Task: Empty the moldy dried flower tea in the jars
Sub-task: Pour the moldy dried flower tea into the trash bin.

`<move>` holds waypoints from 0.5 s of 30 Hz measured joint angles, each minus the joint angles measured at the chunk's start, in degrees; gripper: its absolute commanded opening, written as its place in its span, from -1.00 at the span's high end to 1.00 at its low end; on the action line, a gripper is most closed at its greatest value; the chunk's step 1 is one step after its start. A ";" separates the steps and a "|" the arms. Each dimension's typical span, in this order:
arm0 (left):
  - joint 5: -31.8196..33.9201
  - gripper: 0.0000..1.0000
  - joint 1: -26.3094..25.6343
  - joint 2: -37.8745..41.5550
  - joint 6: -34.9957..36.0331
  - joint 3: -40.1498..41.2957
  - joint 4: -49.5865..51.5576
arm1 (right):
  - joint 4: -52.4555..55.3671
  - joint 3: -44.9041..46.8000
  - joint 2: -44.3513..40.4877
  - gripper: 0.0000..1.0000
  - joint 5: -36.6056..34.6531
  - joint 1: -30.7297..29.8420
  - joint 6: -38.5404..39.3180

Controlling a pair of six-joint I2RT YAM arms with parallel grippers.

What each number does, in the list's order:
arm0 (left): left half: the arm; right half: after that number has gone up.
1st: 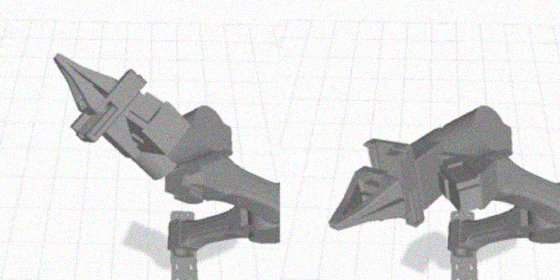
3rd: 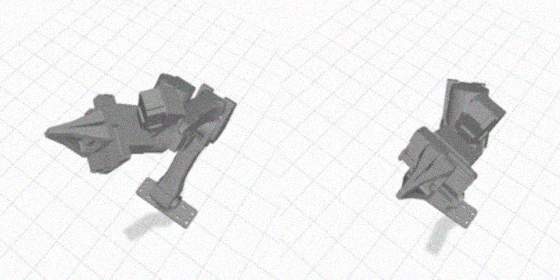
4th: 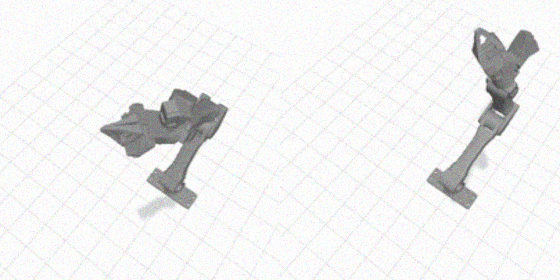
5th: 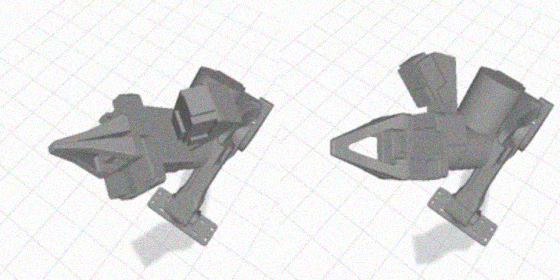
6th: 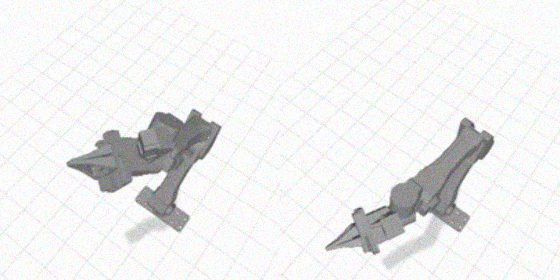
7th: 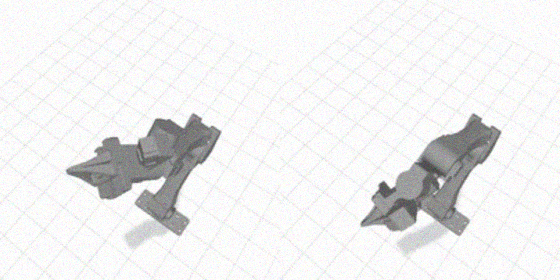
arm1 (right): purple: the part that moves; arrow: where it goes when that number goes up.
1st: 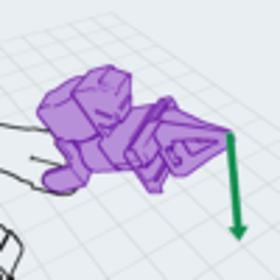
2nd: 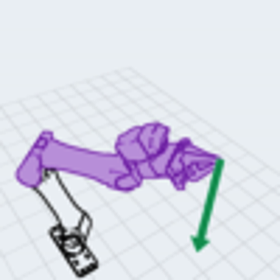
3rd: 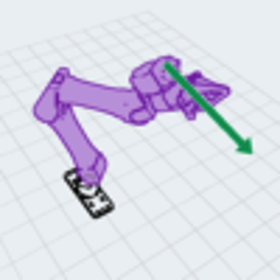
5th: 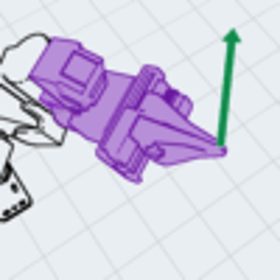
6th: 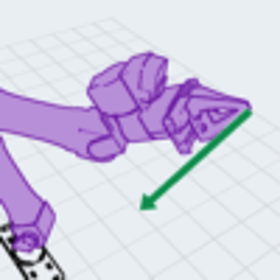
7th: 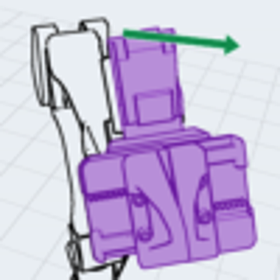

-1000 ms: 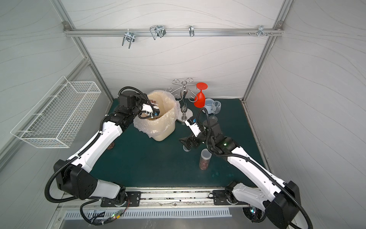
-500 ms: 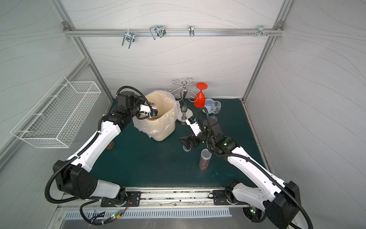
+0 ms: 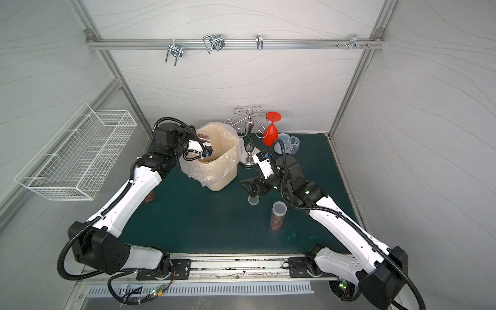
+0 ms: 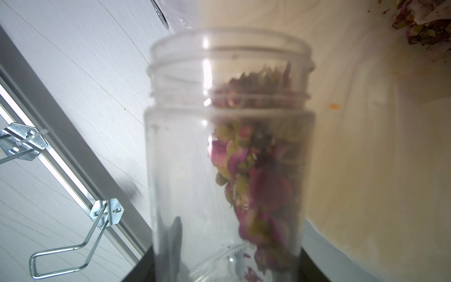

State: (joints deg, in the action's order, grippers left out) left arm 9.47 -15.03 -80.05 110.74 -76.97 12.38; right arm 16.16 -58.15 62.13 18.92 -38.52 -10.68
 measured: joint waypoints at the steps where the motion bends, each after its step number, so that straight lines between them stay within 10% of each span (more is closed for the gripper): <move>1: -0.15 0.87 0.00 0.00 -0.37 0.00 0.17 | 0.07 -1.29 0.50 -0.94 0.44 0.00 -1.14; 15: -9.53 0.88 2.21 0.00 -17.66 -3.13 9.79 | -3.87 -18.91 13.97 -0.44 7.17 1.01 -21.92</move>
State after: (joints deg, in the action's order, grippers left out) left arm -0.05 -12.82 -80.05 93.08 -80.09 22.17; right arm 12.29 -77.06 76.09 26.09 -37.52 -32.60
